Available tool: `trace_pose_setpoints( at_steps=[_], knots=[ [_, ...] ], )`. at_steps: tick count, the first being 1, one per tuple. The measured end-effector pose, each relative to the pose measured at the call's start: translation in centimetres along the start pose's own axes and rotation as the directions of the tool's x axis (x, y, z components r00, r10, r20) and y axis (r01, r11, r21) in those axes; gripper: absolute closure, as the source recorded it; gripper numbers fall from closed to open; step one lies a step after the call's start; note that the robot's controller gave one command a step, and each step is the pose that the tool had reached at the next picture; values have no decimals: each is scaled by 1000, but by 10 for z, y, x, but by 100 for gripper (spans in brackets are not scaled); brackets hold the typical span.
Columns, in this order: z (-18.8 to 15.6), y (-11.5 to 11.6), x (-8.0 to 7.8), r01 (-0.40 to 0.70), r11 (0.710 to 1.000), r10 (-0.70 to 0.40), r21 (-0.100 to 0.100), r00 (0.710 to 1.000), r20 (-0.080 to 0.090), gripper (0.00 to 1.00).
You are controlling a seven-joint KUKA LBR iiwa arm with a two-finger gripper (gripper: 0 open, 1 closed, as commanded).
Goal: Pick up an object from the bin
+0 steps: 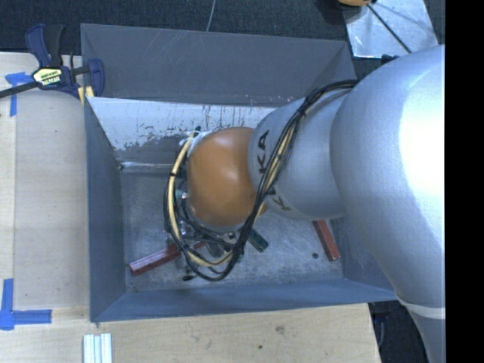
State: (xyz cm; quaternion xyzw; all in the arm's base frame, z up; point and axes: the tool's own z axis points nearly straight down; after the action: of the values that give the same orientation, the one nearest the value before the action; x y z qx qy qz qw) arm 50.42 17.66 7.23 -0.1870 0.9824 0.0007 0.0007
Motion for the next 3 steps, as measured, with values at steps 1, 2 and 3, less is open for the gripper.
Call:
trace_pose_setpoints(
  at_steps=[1, 2, 3],
  knots=[
    [-2, 0, 0, 0, 1000, 0, 0, 1000, 0, 100],
    [-7, 0, 1, -1, 1000, 1, 1, 1000, 1, 100],
    [-12, 0, 0, -1, 1000, 1, 1, 1000, 2, 100]
  ],
)
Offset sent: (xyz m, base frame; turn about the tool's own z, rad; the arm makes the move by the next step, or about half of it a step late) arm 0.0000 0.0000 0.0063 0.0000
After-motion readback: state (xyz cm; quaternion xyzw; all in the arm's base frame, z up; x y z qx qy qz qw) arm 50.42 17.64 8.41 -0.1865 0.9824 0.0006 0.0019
